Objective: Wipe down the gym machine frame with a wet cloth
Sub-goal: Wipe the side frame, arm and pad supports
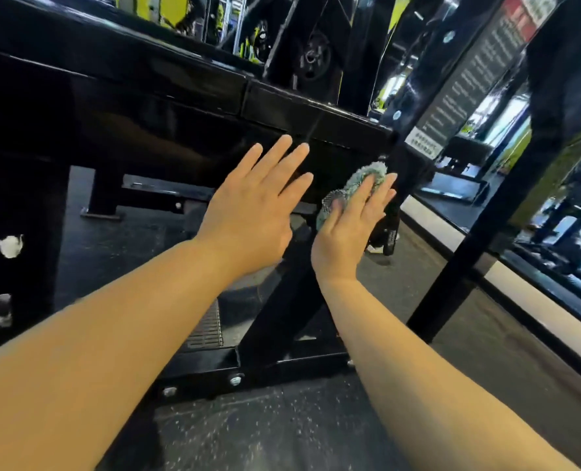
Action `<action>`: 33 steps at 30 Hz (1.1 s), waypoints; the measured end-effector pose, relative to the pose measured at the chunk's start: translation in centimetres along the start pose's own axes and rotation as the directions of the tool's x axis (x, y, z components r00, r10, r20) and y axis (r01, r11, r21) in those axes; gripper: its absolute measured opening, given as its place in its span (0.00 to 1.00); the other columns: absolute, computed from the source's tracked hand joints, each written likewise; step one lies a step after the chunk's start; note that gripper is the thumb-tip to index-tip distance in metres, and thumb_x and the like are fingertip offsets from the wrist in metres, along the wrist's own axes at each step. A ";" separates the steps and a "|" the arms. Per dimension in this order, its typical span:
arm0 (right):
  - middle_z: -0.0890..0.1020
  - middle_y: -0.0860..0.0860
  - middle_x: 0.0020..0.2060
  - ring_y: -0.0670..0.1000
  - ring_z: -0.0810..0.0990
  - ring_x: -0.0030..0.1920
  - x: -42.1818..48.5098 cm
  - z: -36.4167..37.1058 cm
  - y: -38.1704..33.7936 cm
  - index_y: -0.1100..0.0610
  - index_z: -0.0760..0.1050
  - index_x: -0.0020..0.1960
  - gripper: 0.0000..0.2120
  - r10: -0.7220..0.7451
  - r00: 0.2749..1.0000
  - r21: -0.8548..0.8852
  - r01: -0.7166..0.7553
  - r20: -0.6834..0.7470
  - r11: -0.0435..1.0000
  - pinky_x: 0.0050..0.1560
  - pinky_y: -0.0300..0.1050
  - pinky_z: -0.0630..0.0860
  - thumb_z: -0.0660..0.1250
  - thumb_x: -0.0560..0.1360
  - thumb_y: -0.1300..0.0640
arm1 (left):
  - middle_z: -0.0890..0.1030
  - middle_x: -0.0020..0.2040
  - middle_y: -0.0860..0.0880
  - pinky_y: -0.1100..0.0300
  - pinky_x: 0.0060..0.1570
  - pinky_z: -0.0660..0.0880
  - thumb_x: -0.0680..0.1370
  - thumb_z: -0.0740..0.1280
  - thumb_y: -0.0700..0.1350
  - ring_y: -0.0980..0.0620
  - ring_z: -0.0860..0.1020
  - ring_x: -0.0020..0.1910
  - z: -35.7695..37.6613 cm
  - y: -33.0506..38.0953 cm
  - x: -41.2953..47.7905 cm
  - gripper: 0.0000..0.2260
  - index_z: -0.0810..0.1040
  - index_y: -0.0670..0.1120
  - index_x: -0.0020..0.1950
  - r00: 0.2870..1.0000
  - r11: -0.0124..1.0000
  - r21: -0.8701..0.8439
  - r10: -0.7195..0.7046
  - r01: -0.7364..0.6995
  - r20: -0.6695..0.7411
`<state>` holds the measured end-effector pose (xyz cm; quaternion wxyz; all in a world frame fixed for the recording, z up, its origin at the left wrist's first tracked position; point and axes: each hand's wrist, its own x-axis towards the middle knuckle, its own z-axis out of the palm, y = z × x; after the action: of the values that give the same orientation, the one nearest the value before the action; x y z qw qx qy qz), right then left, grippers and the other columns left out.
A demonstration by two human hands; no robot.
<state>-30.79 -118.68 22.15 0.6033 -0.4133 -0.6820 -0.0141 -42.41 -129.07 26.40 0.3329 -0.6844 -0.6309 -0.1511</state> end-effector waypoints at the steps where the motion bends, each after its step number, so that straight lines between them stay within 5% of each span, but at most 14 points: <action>1: 0.47 0.61 0.76 0.60 0.43 0.76 1.0 0.0 -0.1 0.62 0.49 0.76 0.26 0.007 1.000 0.009 -0.007 -0.023 1.000 0.73 0.50 0.37 0.52 0.81 0.58 | 0.40 0.78 0.44 0.49 0.73 0.37 0.80 0.53 0.51 0.44 0.39 0.76 0.2 -0.1 -0.2 0.28 0.48 0.48 0.78 1.000 1.000 -0.010 0.006 -0.006 -0.006; 6: 0.52 0.59 0.76 0.61 0.48 0.76 0.5 0.2 3.2 0.62 0.51 0.76 0.26 -0.011 0.998 -0.056 0.007 -0.067 0.998 0.75 0.56 0.46 0.50 0.81 0.54 | 0.55 0.77 0.42 0.47 0.73 0.47 0.75 0.60 0.50 0.40 0.52 0.76 1.5 -0.8 -1.5 0.27 0.63 0.46 0.74 0.998 0.994 0.083 0.066 -0.065 -0.006; 9: 0.46 0.53 0.75 0.60 0.47 0.77 -4.1 0.2 6.2 0.61 0.47 0.76 0.26 0.153 0.987 -0.058 -0.150 0.043 0.987 0.74 0.61 0.52 0.50 0.81 0.53 | 0.61 0.75 0.41 0.46 0.71 0.50 0.72 0.65 0.50 0.40 0.57 0.74 2.4 -1.9 -2.2 0.28 0.68 0.43 0.71 0.992 0.979 0.163 0.128 -0.123 -0.017; 13: 0.47 0.57 0.77 0.59 0.44 0.77 -1.2 0.3 4.4 0.63 0.49 0.76 0.28 0.255 0.966 0.039 -0.253 -0.037 0.967 0.75 0.57 0.46 0.51 0.80 0.55 | 0.54 0.77 0.40 0.44 0.72 0.46 0.74 0.62 0.51 0.39 0.49 0.75 1.7 -1.2 -1.8 0.28 0.64 0.45 0.73 0.996 0.984 0.154 0.083 -0.084 0.016; 16: 0.47 0.60 0.77 0.60 0.45 0.76 -2.8 0.8 4.2 0.65 0.48 0.76 0.28 0.292 0.956 0.046 -0.290 -0.031 0.956 0.75 0.55 0.45 0.52 0.80 0.55 | 0.41 0.77 0.41 0.44 0.73 0.40 0.79 0.54 0.53 0.39 0.40 0.76 2.8 1.9 -2.3 0.29 0.51 0.47 0.78 0.984 0.991 0.109 0.065 -0.084 0.166; 20: 0.46 0.62 0.75 0.64 0.45 0.75 -10.3 1.9 7.1 0.66 0.47 0.76 0.29 0.163 0.971 -0.080 -0.151 0.175 0.985 0.74 0.60 0.49 0.51 0.81 0.53 | 0.39 0.77 0.44 0.47 0.73 0.38 0.81 0.51 0.52 0.43 0.38 0.76 5.9 5.1 -3.8 0.28 0.44 0.47 0.78 0.943 0.995 -0.010 0.101 -0.103 0.317; 23: 0.53 0.68 0.73 0.68 0.50 0.72 -14.5 2.4 10.5 0.66 0.53 0.73 0.28 -0.054 0.937 -0.228 0.139 0.344 0.964 0.70 0.64 0.54 0.54 0.78 0.54 | 0.43 0.78 0.47 0.52 0.74 0.40 0.81 0.55 0.48 0.47 0.41 0.77 8.0 5.8 -6.6 0.28 0.47 0.47 0.78 0.872 0.976 -0.194 0.010 0.098 0.489; 25: 0.57 0.64 0.71 0.68 0.56 0.70 -15.7 2.3 12.3 0.63 0.58 0.71 0.26 -0.292 0.812 -0.274 0.472 0.505 0.838 0.67 0.66 0.60 0.59 0.75 0.55 | 0.46 0.78 0.48 0.53 0.74 0.42 0.81 0.56 0.46 0.48 0.43 0.77 9.5 5.4 -8.9 0.27 0.49 0.47 0.78 0.814 0.921 -0.272 -0.076 0.278 0.576; 27: 0.58 0.57 0.72 0.63 0.57 0.70 -16.0 2.1 13.6 0.59 0.61 0.72 0.29 -0.488 0.575 -0.214 0.762 0.657 0.611 0.65 0.66 0.64 0.64 0.73 0.57 | 0.48 0.78 0.49 0.54 0.74 0.44 0.81 0.57 0.45 0.48 0.44 0.77 11.3 4.8 -11.6 0.27 0.51 0.47 0.78 0.728 0.870 -0.274 -0.132 0.410 0.673; 33: 0.67 0.58 0.72 0.58 0.59 0.73 -17.0 2.6 14.6 0.62 0.64 0.73 0.25 -0.478 0.227 -0.139 0.967 0.849 0.213 0.72 0.60 0.40 0.49 0.77 0.59 | 0.59 0.76 0.46 0.49 0.72 0.56 0.80 0.59 0.46 0.44 0.56 0.75 16.0 3.4 -19.7 0.25 0.58 0.47 0.76 0.453 0.706 -0.141 -0.275 0.693 0.848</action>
<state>-25.59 -117.07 0.24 0.0322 -0.1548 -0.8929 -0.4217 -45.66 -133.70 1.40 -0.2105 -0.5181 -0.8251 -0.0805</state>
